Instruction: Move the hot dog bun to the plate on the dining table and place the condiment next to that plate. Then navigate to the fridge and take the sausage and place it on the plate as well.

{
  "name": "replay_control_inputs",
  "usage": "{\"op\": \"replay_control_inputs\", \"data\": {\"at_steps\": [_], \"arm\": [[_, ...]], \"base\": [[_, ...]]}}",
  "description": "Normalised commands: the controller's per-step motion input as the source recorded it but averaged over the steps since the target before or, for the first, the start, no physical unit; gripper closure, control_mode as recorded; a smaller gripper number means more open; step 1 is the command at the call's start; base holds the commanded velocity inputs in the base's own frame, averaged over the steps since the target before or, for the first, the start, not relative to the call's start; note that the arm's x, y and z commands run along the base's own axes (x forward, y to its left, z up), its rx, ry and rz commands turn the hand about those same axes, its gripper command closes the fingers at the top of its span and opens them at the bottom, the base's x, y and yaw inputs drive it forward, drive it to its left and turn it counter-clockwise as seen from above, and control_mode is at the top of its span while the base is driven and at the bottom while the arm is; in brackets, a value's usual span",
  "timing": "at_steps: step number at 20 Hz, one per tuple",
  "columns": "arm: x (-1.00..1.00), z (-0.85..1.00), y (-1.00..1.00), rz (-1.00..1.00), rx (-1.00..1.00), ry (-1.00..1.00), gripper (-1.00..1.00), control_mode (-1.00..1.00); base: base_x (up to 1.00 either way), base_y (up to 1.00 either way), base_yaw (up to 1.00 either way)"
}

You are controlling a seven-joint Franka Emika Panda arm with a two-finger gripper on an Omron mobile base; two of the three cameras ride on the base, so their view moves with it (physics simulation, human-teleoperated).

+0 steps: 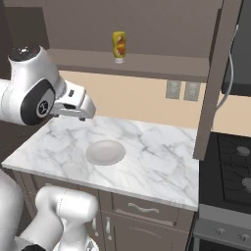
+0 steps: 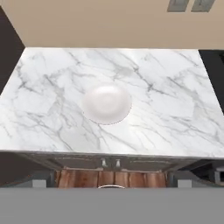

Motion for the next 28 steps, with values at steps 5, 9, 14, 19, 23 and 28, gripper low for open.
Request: {"op": "replay_control_inputs", "data": {"at_steps": [5, 9, 14, 19, 23, 28], "arm": [[0.12, 0.58, 0.39, -0.02, -0.16, -0.23, -1.00, -1.00], [0.31, 0.43, 0.38, -0.12, -0.22, -0.23, -1.00, -1.00], [0.46, 0.18, 0.24, -0.16, -0.19, -0.21, -1.00, -1.00], [0.65, 0.06, 0.02, -0.14, -0.14, -0.24, -1.00, -1.00], [0.81, 0.10, 0.00, -0.14, -0.05, -0.19, -1.00, -1.00], [0.84, 0.25, -0.08, -0.13, 0.00, -0.04, -1.00, -1.00]], "base": [[0.00, 0.00, 0.00], [0.00, 0.00, 0.00], [0.00, 0.00, 0.00], [0.00, 0.00, 0.00], [0.00, 0.00, 0.00], [0.00, 0.00, 0.00]]}}
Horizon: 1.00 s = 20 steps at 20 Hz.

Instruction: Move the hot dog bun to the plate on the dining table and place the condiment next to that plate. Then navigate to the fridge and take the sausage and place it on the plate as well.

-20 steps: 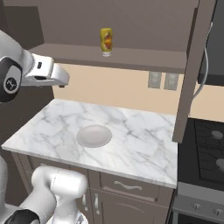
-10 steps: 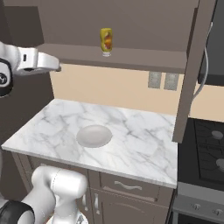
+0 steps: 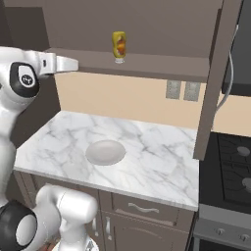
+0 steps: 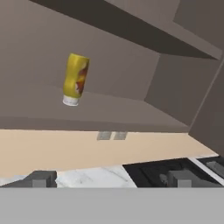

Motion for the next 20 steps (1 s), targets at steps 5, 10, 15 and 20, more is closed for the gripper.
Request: {"op": "replay_control_inputs", "data": {"at_steps": [5, 10, 15, 20], "arm": [[0.64, 0.48, 0.00, -0.08, 0.05, 0.06, -1.00, -1.00], [0.46, 0.52, 0.00, -0.05, 0.12, 0.16, -1.00, -1.00], [0.49, 0.10, -0.02, -0.06, 0.07, 0.09, -1.00, -1.00], [0.53, -0.09, 0.00, -0.05, 0.01, -0.03, -1.00, -1.00]], "base": [[0.00, 0.00, 0.00], [0.00, 0.00, 0.00], [0.00, 0.00, 0.00], [0.00, 0.00, 0.00]]}}
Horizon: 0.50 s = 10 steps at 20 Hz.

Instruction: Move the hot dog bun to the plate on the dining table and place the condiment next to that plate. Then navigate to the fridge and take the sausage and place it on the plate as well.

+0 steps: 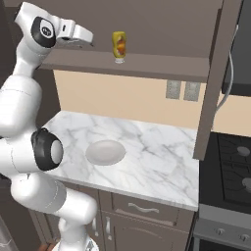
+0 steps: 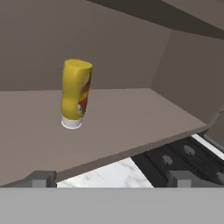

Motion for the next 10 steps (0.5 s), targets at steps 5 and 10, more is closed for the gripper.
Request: {"op": "replay_control_inputs", "data": {"at_steps": [5, 10], "arm": [[0.35, -0.13, -0.02, -0.04, 0.00, -0.11, -1.00, -1.00], [0.19, -0.09, -0.22, -0.02, 0.00, -0.06, -1.00, -1.00]], "base": [[0.00, 0.00, 0.00], [0.00, 0.00, 0.00]]}}
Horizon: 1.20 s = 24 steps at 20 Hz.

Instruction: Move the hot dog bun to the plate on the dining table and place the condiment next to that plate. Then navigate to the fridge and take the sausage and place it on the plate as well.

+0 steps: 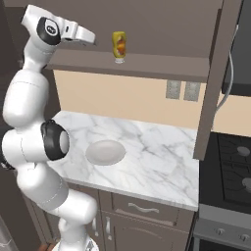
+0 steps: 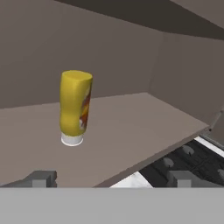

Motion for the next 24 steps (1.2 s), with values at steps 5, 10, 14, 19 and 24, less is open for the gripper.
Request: {"op": "replay_control_inputs", "data": {"at_steps": [5, 10, 14, 19, 24], "arm": [[0.24, -0.02, -0.29, 0.00, 0.00, 0.00, -1.00, -1.00], [0.41, 0.00, -0.13, 0.00, 0.00, 0.00, -1.00, -1.00], [0.45, 0.00, 0.00, 0.00, 0.00, 0.00, -1.00, -1.00], [0.45, 0.00, 0.00, 0.00, 0.00, 0.00, -1.00, -1.00], [0.30, 0.00, -0.01, 0.00, 0.00, 0.00, -1.00, -1.00]], "base": [[0.00, 0.00, 0.00], [0.00, 0.00, 0.00], [0.00, 0.00, 0.00], [0.00, 0.00, 0.00], [0.00, 0.00, 0.00]]}}
